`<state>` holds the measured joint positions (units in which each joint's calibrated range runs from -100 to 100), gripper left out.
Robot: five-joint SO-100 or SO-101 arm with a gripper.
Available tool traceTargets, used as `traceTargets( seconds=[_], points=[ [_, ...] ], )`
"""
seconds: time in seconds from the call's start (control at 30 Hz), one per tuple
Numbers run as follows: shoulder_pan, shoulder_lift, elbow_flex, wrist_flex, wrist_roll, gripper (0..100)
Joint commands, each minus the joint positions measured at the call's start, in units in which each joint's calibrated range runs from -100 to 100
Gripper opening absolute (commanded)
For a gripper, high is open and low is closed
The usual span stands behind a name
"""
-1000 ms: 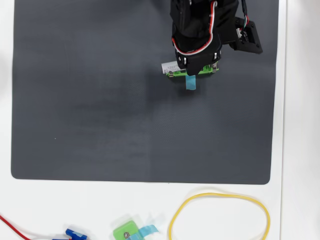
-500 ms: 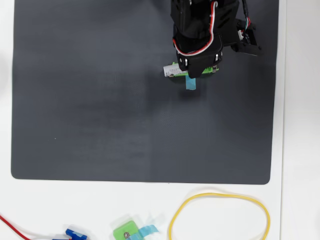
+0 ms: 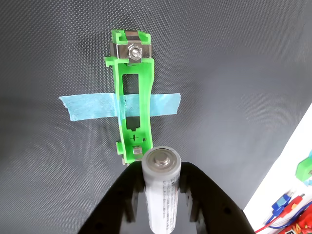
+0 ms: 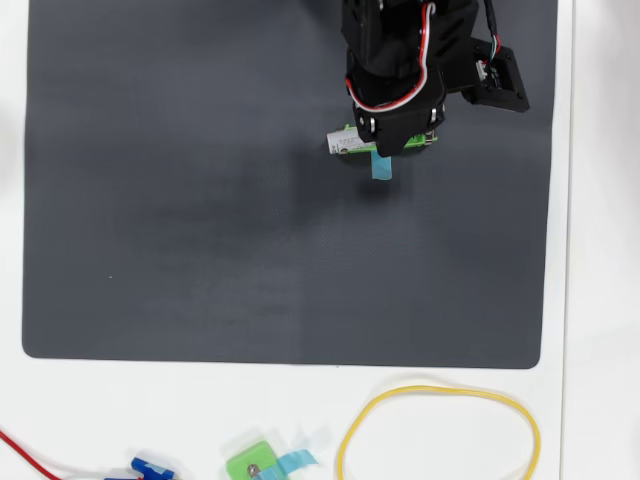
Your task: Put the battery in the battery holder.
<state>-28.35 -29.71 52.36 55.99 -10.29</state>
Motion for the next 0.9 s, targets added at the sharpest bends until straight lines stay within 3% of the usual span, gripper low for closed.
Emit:
traceTargets(
  seconds=[0.0, 0.37, 0.87],
  points=[
    [-0.7, -0.1, -0.3, -0.7, 0.0, 0],
    [-8.5, -1.0, 2.2, -0.7, 1.2, 0],
    [-8.2, -1.1, 5.1, -9.8, 2.6, 0]
  ],
)
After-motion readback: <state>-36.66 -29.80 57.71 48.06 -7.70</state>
